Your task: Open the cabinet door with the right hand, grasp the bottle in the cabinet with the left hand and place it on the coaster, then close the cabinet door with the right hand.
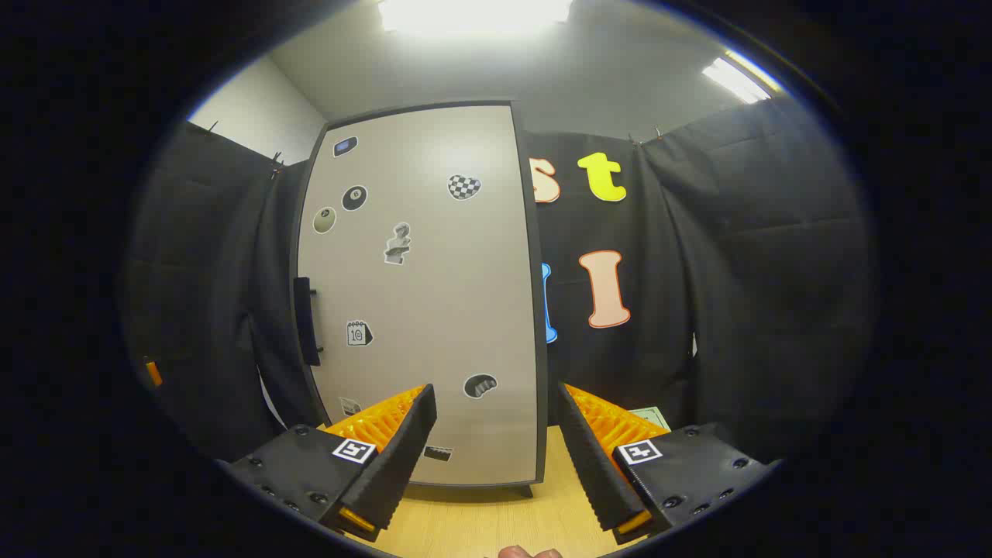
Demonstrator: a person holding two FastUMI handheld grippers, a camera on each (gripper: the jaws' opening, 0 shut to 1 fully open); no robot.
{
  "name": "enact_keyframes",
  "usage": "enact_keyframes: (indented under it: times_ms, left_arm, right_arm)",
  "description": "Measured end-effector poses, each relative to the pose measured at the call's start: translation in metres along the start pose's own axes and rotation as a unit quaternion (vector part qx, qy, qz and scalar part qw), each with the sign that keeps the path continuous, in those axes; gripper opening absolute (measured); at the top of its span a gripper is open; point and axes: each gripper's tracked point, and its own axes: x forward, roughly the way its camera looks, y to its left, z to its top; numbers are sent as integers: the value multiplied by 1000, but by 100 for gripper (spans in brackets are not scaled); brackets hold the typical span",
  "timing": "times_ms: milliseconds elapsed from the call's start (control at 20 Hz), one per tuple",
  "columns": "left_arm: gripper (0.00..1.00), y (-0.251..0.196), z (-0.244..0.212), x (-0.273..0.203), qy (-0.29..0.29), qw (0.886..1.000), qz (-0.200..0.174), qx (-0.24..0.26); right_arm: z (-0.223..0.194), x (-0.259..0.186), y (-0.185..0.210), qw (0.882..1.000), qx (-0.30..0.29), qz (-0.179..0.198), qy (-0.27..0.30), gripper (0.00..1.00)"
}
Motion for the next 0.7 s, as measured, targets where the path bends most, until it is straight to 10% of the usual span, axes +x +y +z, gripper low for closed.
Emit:
enact_keyframes:
  times_ms: [700]
  left_arm:
    - [89, -28, -29, 13, 18, 999, -36, -3]
  right_arm:
    - [17, -15, 2, 1000, -5, -5, -2, 96]
